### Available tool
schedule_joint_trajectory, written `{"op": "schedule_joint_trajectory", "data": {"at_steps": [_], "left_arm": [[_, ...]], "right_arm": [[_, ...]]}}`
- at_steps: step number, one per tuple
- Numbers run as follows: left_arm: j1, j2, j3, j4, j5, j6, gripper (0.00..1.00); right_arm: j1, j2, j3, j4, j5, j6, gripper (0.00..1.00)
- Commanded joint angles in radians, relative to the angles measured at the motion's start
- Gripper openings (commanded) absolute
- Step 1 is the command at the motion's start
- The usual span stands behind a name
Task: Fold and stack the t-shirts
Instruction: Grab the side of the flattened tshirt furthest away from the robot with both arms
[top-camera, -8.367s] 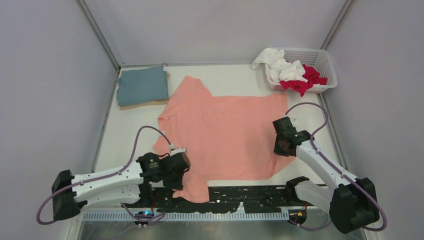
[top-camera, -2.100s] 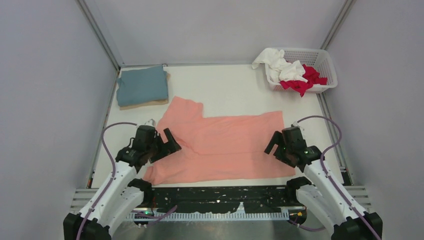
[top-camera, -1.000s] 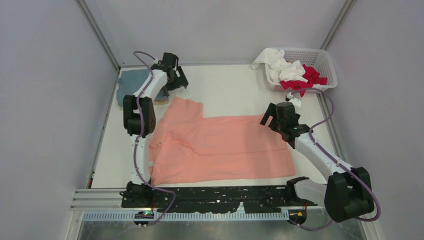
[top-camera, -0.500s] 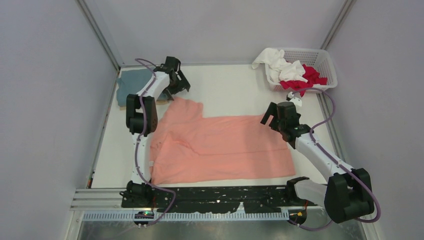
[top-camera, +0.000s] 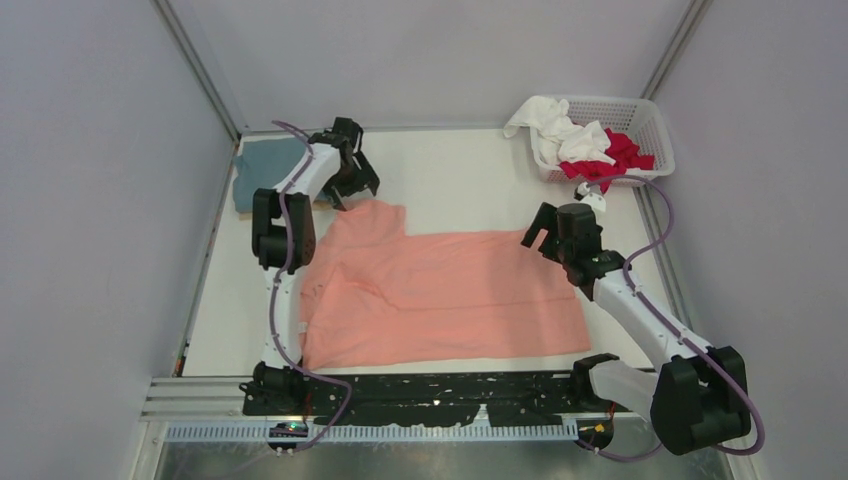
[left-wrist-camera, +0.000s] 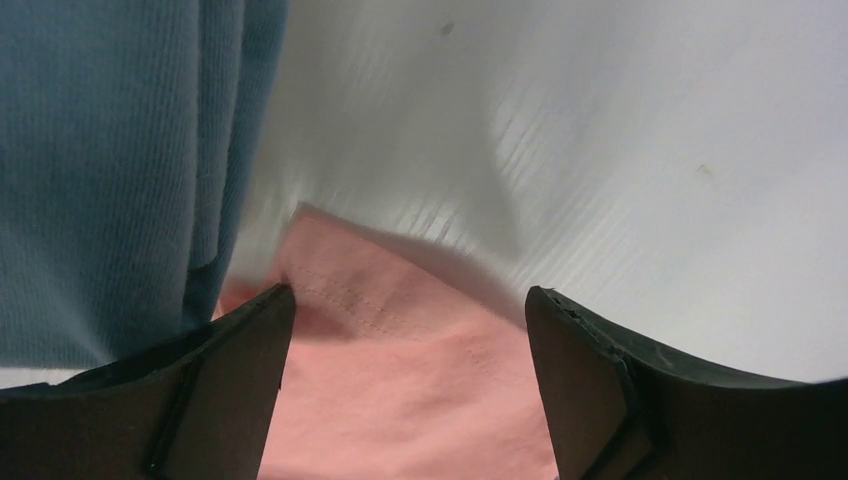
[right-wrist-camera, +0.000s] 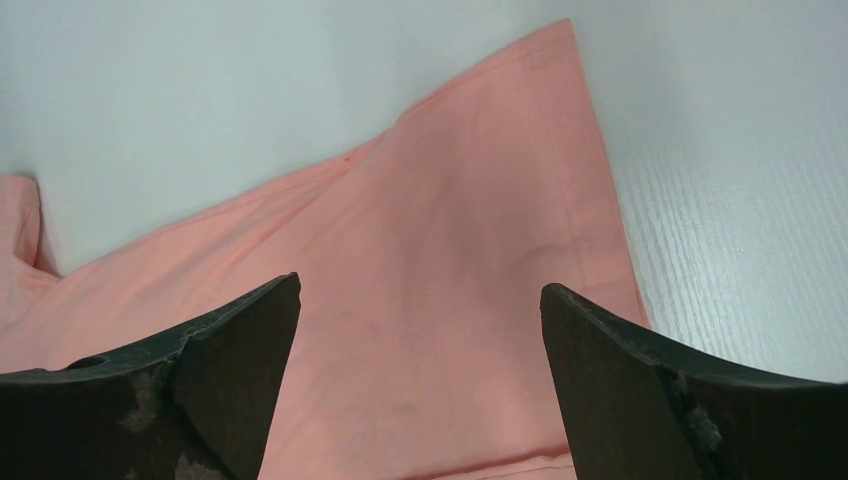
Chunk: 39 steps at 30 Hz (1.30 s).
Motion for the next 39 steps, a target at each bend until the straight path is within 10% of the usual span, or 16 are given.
{"op": "schedule_joint_trajectory", "data": {"at_steps": [1,14,29,39], "left_arm": [[-0.023,0.041,0.127,-0.205,-0.083,0.086,0.83],[-0.036,0.061,0.162,-0.247,-0.089,0.152,0.56],[-0.036,0.083,0.203,-0.238,-0.082,0.198,0.0],[-0.036,0.047,0.155,-0.143,-0.021,0.267,0.0]], "right_arm": [[-0.004,-0.033,-0.01,0.047,-0.009,-0.01,0.95],[-0.014,-0.045,-0.024,0.062,-0.012,-0.012,0.95],[-0.02,-0.028,-0.033,0.098,0.007,-0.019,0.95],[-0.11,0.288,0.194,0.082,0.14,-0.059,0.95]]}}
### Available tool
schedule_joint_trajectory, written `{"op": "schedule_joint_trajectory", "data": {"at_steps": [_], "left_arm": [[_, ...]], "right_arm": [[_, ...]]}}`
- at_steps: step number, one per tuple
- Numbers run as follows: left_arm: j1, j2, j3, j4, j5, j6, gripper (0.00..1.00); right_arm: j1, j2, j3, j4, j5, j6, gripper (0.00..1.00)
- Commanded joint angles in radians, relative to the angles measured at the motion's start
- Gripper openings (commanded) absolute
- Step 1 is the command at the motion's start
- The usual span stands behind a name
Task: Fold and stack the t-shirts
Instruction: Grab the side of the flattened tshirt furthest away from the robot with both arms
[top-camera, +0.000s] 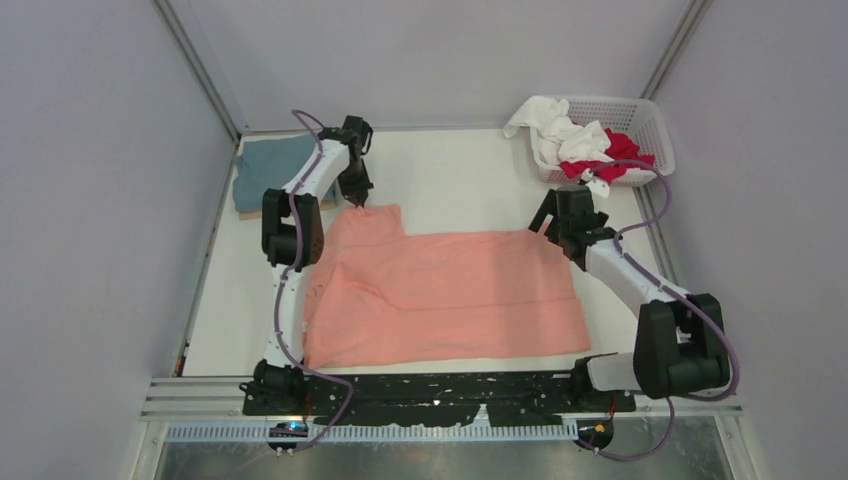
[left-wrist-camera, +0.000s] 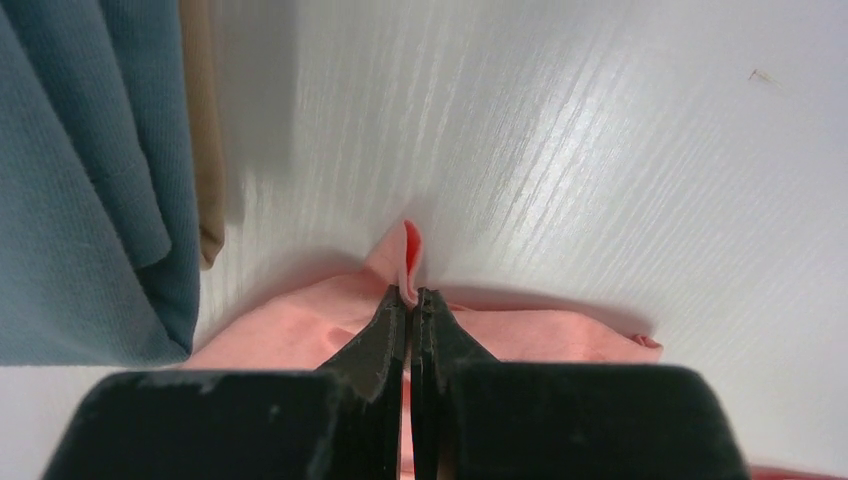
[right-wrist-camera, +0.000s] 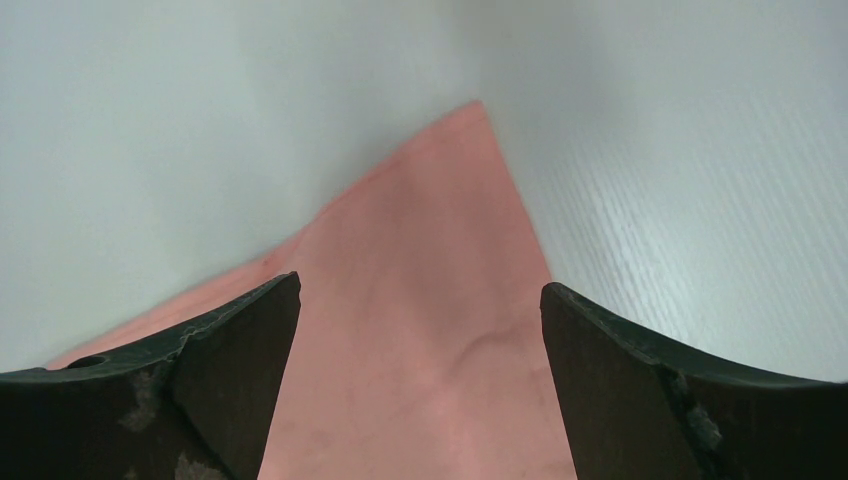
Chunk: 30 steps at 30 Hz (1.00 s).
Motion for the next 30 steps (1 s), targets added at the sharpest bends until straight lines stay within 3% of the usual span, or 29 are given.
{"op": "schedule_joint_trajectory", "data": {"at_steps": [1,7,12,24,30], "left_arm": [[-0.001,-0.043,-0.023,0.074,0.031,0.044,0.0],[-0.002,-0.08,-0.071,0.113,0.044,0.048,0.0],[-0.004,-0.096,-0.088,0.128,0.06,0.051,0.0],[-0.008,-0.17,-0.167,0.172,0.062,0.049,0.0],[-0.011,-0.216,-0.21,0.188,0.06,0.056,0.0]], "right_arm": [[-0.05,0.155,0.155,0.044,0.07,-0.052,0.95],[-0.105,0.412,0.369,-0.074,0.057,-0.022,1.0],[-0.115,0.527,0.469,-0.149,0.056,0.002,0.95],[-0.12,0.607,0.498,-0.242,0.015,0.045,0.71],[-0.12,0.601,0.508,-0.249,0.055,0.037,0.45]]}}
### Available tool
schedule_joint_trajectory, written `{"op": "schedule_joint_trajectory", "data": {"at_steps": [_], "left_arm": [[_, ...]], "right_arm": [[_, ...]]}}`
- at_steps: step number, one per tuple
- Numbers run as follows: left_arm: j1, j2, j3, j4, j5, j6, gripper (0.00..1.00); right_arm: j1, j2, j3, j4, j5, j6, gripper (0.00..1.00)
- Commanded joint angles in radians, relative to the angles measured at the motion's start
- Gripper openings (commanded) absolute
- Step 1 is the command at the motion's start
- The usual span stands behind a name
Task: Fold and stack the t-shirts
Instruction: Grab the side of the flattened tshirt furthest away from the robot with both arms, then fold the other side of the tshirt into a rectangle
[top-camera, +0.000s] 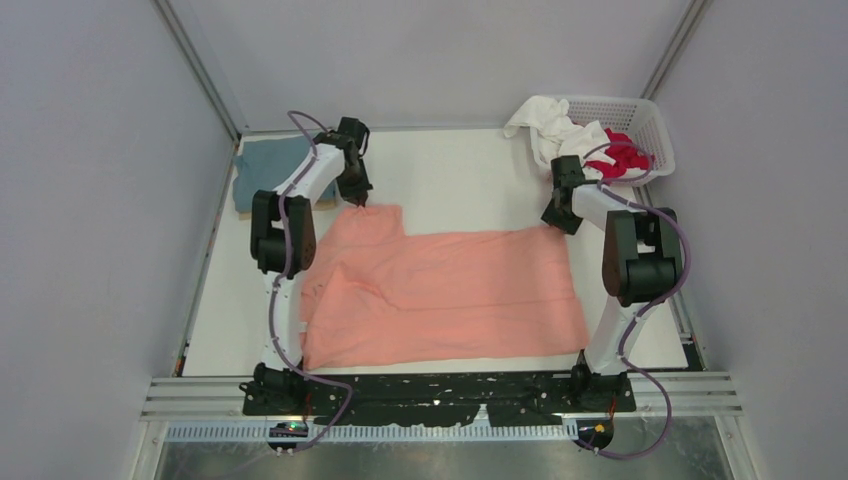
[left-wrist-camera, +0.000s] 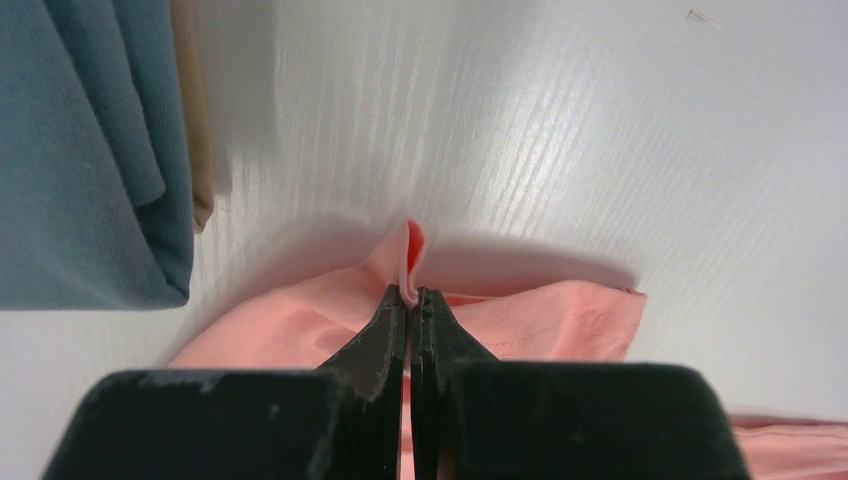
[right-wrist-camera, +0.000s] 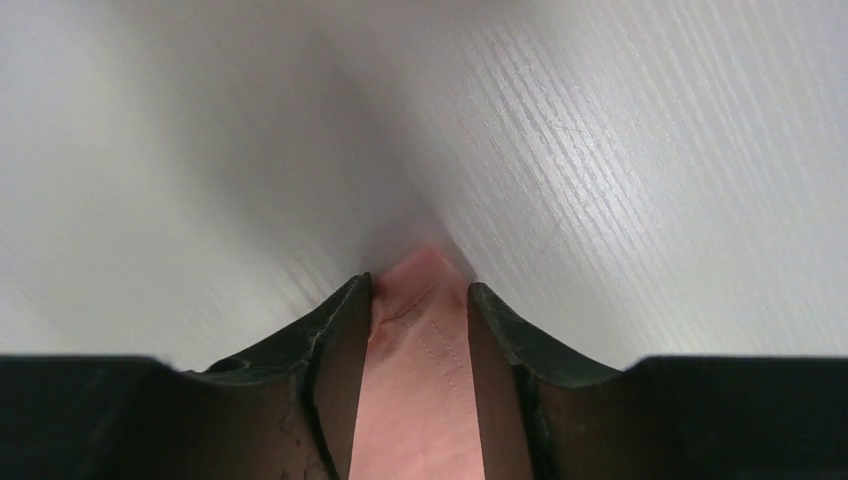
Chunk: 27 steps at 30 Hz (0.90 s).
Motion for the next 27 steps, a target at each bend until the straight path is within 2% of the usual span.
{"op": "schedule_joint_trajectory", "data": {"at_steps": [1,6,10,19,27], "left_arm": [[-0.008,-0.1,-0.035,0.048,0.009,0.026,0.0],[-0.016,-0.174,-0.119,0.102,0.013,0.052,0.0],[-0.034,-0.25,-0.2,0.149,0.01,0.081,0.0],[-0.076,-0.416,-0.405,0.219,-0.034,0.093,0.0],[-0.131,-0.596,-0.637,0.274,-0.107,0.085,0.0]], "right_arm": [[-0.001,0.006,0.034,-0.019,0.038,0.007,0.43],[0.004,-0.008,0.04,0.001,0.028,-0.023,0.16],[0.034,-0.047,0.042,0.019,0.041,-0.06,0.07],[0.099,-0.207,-0.086,0.066,0.091,-0.085,0.06],[0.141,-0.41,-0.24,0.079,0.118,-0.099,0.06]]}}
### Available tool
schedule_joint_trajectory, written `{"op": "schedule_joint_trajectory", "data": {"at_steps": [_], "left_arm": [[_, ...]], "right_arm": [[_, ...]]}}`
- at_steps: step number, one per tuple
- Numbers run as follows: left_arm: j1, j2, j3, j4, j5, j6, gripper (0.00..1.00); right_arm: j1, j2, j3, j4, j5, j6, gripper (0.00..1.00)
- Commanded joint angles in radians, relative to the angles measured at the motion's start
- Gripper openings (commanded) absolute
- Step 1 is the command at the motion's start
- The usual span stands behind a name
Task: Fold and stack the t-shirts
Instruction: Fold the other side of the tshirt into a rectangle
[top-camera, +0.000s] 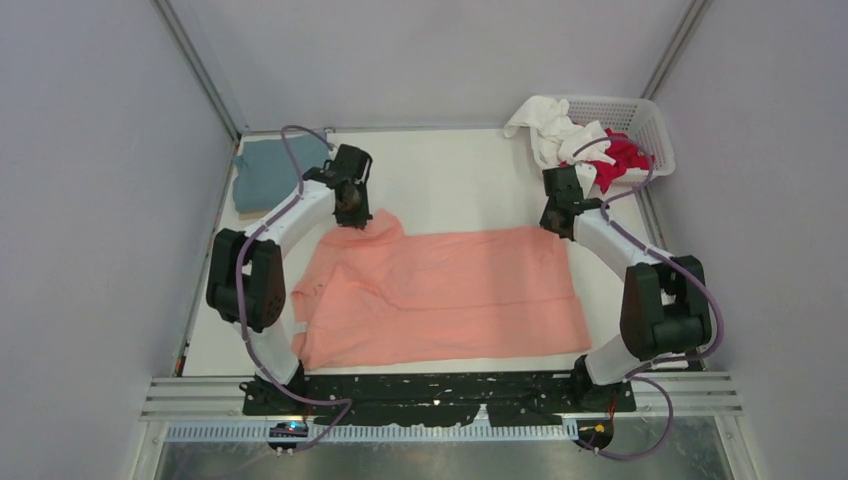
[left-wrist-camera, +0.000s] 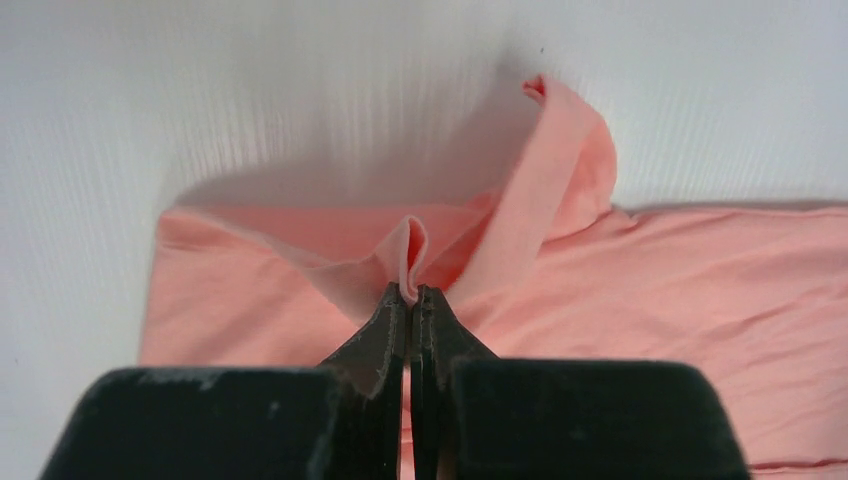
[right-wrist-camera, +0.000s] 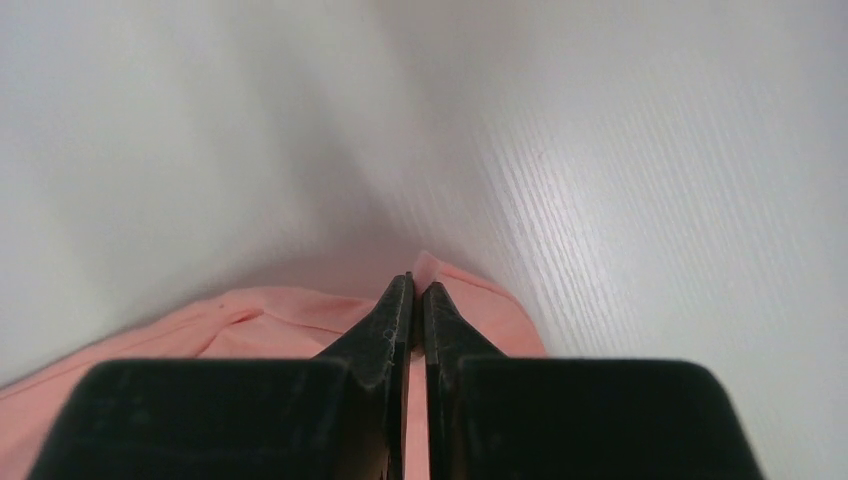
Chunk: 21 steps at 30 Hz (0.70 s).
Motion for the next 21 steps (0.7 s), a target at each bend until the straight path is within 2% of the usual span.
{"op": "schedule_joint_trajectory", "data": {"at_steps": [1,11,21], "left_arm": [[-0.035,-0.135,-0.104,0.065,-0.081,0.011,0.0],[-0.087,-0.332,-0.264,0.087,-0.12,0.002,0.0],[-0.171,-0.545,-0.406,0.056,-0.208,-0.017,0.0]], "right_arm": [[0.017,-0.138,-0.088,0.028,0.047,-0.013,0.06],[0.034,-0.377,-0.194,-0.016,0.064,-0.012,0.06],[0.037,-0.464,-0.248,-0.032,0.059,-0.011,0.06]]}}
